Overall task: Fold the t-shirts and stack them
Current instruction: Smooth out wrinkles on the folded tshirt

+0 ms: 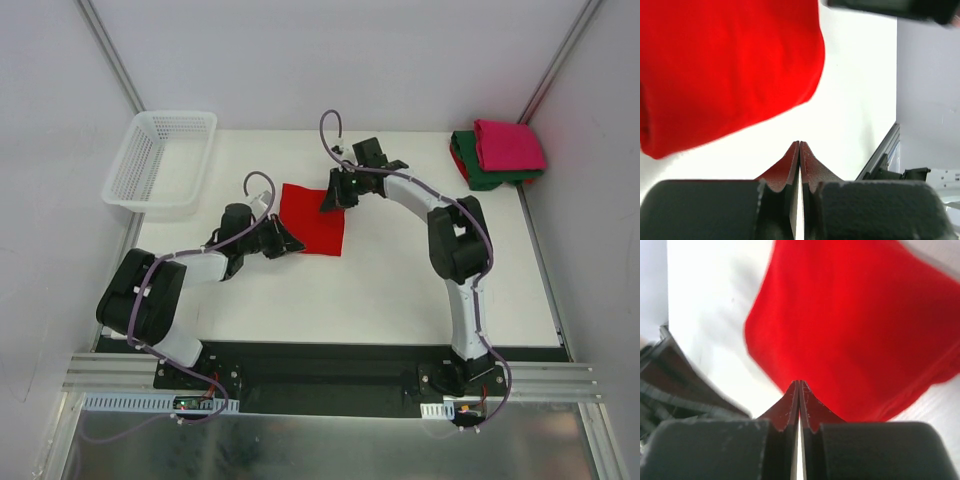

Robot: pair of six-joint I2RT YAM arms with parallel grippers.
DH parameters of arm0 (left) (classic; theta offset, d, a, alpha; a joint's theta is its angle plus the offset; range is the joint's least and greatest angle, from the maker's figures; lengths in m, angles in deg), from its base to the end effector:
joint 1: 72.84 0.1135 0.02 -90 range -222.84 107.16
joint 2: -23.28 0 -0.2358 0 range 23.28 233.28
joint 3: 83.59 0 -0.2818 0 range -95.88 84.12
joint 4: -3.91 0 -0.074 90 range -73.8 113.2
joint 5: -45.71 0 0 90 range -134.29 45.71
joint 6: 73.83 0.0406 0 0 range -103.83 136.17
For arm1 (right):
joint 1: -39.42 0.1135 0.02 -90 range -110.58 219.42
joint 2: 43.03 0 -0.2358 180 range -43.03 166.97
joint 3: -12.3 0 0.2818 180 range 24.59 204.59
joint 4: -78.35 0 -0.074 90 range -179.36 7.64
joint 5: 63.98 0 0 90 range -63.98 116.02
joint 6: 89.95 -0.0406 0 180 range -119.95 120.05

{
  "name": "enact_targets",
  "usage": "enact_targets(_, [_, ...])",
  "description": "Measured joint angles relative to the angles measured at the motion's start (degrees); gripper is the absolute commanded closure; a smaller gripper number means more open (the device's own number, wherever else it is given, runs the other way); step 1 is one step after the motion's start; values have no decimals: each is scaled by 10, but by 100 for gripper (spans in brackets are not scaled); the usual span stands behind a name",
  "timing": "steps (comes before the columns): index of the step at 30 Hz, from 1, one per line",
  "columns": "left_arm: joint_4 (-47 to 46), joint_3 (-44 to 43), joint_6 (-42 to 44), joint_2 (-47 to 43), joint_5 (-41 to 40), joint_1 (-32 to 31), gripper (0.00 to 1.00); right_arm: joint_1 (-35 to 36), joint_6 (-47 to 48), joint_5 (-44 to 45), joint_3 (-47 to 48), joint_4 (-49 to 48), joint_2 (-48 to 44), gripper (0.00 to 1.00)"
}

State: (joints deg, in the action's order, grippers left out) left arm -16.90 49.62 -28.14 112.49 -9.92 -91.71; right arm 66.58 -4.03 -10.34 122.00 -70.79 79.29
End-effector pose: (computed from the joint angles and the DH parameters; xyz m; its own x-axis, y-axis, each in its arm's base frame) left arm 0.2999 -0.1267 0.1196 -0.7828 -0.3418 -0.5200 0.3030 0.5206 -0.7982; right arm 0.4325 0.2490 0.1778 -0.6641 -0.2763 -0.6948 -0.7049 0.5412 0.4585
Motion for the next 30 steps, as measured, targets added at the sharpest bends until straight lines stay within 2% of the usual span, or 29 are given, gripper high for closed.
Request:
enact_targets(5, [17, 15, 1, -10, -22, -33, 100, 3, 1, 1, 64, 12, 99, 99])
enact_targets(10, [76, 14, 8, -8, -78, -69, 100, 3, -9, -12, 99, 25, 145, 99])
enact_targets(17, [151, -32, 11, 59, -131, -80, 100, 5, -10, 2, 92, 17, 142, 99])
enact_targets(30, [255, -157, 38, 116, -215, -81, 100, 4, 0, 44, -56, -3, 40, 99])
